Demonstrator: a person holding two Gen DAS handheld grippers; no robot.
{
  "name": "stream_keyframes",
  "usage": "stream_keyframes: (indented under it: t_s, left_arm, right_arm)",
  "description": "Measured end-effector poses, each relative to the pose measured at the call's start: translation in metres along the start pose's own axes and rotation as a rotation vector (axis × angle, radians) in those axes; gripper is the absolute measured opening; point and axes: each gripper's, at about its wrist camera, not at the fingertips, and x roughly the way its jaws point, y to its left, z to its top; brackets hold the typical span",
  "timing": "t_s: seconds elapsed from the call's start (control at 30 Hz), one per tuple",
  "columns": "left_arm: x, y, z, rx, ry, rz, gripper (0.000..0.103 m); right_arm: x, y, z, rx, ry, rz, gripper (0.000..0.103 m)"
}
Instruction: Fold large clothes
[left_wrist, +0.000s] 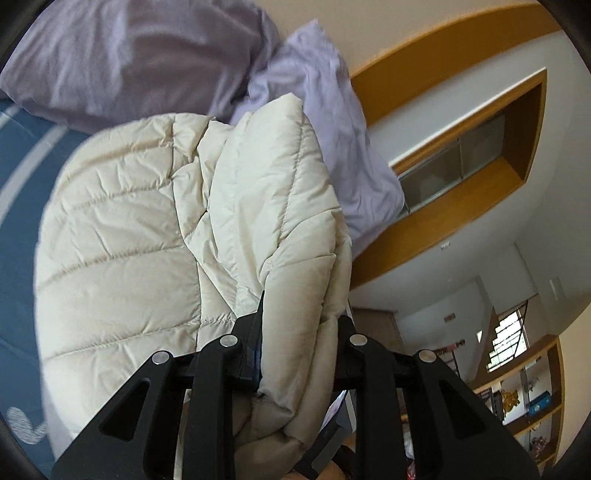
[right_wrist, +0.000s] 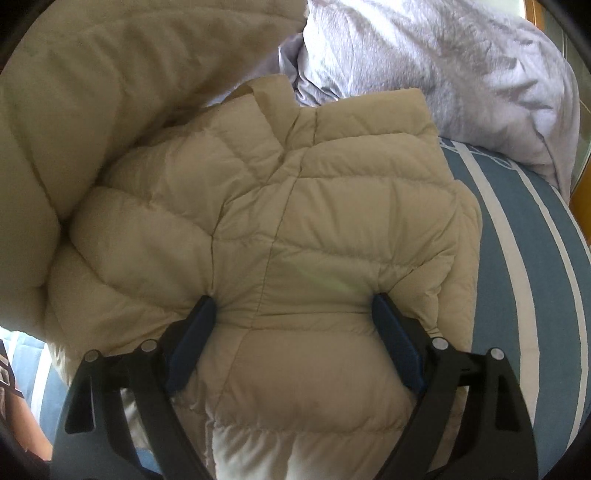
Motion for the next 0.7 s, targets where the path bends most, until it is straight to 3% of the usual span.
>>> stream_keyframes:
  t_s: [0.47, 0.7]
  left_arm:
    - [0.070, -0.014, -0.021, 0.019, 0.145, 0.038, 0.023]
    - [0.083, -0.018, -0.030, 0.032, 0.176, 0.066, 0.024]
  right_arm:
    - [-0.009, -0.014, -0.006, 0.022, -0.027, 0.031, 0.086]
    - [-0.021, -0.019, -0.015, 0.033, -0.041, 0.032, 0.086]
